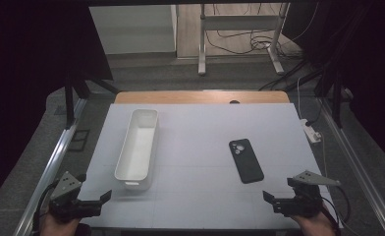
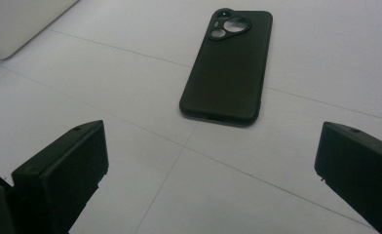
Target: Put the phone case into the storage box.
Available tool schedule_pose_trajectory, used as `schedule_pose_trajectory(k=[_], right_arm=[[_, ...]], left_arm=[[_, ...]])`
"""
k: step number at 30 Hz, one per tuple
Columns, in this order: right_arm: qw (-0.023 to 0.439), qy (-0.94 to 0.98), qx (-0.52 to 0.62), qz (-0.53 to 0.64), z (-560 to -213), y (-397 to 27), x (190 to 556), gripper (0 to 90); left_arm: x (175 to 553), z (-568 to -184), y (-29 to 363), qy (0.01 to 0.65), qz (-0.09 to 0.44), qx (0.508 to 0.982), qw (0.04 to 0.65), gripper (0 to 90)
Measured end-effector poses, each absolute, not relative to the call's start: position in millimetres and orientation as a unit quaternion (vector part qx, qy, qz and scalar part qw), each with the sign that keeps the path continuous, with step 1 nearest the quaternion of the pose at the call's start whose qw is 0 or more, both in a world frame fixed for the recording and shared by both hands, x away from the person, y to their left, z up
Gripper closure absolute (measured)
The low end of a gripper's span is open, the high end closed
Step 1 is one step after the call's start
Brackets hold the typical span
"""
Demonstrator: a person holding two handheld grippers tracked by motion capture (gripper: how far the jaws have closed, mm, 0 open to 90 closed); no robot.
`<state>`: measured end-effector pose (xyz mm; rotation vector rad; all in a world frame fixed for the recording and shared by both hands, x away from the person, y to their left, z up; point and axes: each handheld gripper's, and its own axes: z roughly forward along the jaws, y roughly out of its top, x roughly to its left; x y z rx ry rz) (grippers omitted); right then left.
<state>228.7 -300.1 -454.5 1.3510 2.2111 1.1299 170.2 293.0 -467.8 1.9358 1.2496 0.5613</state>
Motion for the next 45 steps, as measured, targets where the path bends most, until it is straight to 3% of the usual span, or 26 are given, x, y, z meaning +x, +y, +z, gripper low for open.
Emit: schedule_pose_trajectory(k=[24, 45], right_arm=[[0.173, 0.791, 0.464, 0.361, -455, -291, 230, 0.0], [0.152, 0.806, 0.459, 0.342, -455, -289, 244, 0.0]], left_arm=[[171, -468, 293, 0.486, 0.208, 0.763, 0.372, 1.1], [172, -469, 294, 0.476, 0.195, 0.769, 0.379, 0.3]])
